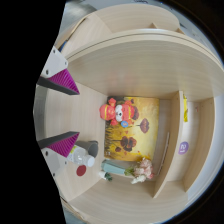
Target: Pour water
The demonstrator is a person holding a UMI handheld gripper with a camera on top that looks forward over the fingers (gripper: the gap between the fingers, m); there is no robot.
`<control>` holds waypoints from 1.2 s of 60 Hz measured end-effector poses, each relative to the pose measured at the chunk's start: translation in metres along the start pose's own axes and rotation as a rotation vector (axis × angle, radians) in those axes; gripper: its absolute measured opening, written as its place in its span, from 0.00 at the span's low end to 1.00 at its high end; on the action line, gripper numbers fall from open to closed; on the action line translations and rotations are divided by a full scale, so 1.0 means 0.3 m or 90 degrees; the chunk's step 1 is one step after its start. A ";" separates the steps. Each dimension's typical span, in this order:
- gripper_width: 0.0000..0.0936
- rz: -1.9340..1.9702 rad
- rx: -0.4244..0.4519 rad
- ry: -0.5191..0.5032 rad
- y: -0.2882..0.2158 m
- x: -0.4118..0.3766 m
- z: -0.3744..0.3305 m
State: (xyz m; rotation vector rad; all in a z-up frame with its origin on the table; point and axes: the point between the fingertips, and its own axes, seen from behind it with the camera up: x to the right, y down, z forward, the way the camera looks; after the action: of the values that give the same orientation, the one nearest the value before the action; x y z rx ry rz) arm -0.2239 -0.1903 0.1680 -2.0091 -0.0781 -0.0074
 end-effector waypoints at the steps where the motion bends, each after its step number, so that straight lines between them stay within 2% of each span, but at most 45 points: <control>1: 0.80 -0.002 -0.005 0.001 0.012 0.006 0.000; 18: 0.80 0.040 -0.035 0.089 0.274 0.342 0.061; 27: 0.79 0.068 -0.048 0.097 0.356 0.457 0.138; 47: 0.80 0.043 -0.031 0.040 0.338 0.489 0.374; 57: 0.81 0.011 0.017 0.036 0.262 0.498 0.443; 63: 0.73 0.015 0.049 0.026 0.221 0.503 0.457; 66: 0.59 0.023 0.079 0.022 0.186 0.492 0.465; 72: 0.51 0.036 0.125 -0.046 0.153 0.425 0.466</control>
State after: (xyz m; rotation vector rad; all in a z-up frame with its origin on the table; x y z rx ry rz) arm -0.0983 -0.0767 0.0721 -1.8143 -0.0661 0.1046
